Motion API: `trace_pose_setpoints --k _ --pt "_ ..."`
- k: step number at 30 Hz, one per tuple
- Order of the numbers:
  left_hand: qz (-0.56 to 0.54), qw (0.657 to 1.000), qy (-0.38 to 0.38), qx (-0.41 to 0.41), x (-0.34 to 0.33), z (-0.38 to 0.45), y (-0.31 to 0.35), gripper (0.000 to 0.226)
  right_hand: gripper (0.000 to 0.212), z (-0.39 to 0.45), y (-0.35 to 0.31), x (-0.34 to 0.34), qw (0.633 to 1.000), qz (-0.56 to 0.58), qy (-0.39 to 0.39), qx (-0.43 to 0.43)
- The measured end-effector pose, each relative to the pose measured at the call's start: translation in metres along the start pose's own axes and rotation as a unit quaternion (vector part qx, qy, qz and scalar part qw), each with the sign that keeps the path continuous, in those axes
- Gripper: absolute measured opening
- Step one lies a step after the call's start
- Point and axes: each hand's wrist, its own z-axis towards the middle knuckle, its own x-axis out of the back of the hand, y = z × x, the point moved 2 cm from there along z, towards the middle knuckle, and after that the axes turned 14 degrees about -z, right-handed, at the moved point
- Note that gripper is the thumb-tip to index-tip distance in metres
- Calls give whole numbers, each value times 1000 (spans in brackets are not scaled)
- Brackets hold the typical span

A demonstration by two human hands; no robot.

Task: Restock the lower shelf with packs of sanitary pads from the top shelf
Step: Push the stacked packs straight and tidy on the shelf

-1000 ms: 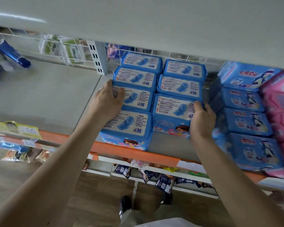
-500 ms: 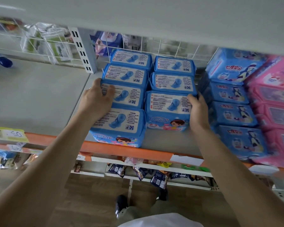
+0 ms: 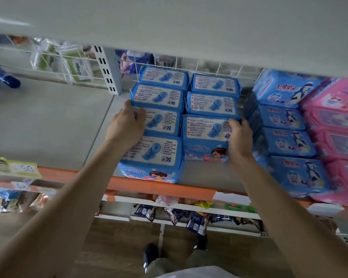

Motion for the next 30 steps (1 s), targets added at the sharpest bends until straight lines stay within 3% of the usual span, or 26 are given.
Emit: trace_pose_setpoints --k 3,5,7,9,11,13,15,17,23,27,30 --pt "-32 999 -32 10 5 2 -1 38 32 2 3 7 1000 10 -25 -5" --pt "-161 984 -63 52 14 6 -8 37 54 -5 4 18 1000 -4 -12 -9" --pt "-293 947 -87 99 27 -2 -16 32 72 -28 5 29 999 -10 33 4" --pt "-381 914 -94 101 38 -15 -32 36 55 -72 6 36 996 3 79 35" --pt "-432 891 -98 97 41 -32 -50 67 48 -127 15 32 993 -9 82 88" --pt "-451 880 -126 79 37 -48 -64 79 54 -168 28 16 990 -29 30 134" --pt "-445 878 -163 58 28 -59 -73 70 58 -189 35 -6 988 -44 -70 128" --pt "-454 870 -190 44 20 -65 -72 61 43 -196 34 -25 983 -18 -151 104" --pt "-457 865 -199 51 11 -63 -78 67 37 -201 27 -47 982 -35 -127 137" --pt "-457 866 -194 58 10 -62 -78 50 31 -199 35 -50 986 -32 -122 113" --pt "-438 877 -187 61 15 -62 -77 37 39 -195 38 -54 986 -33 -127 102"
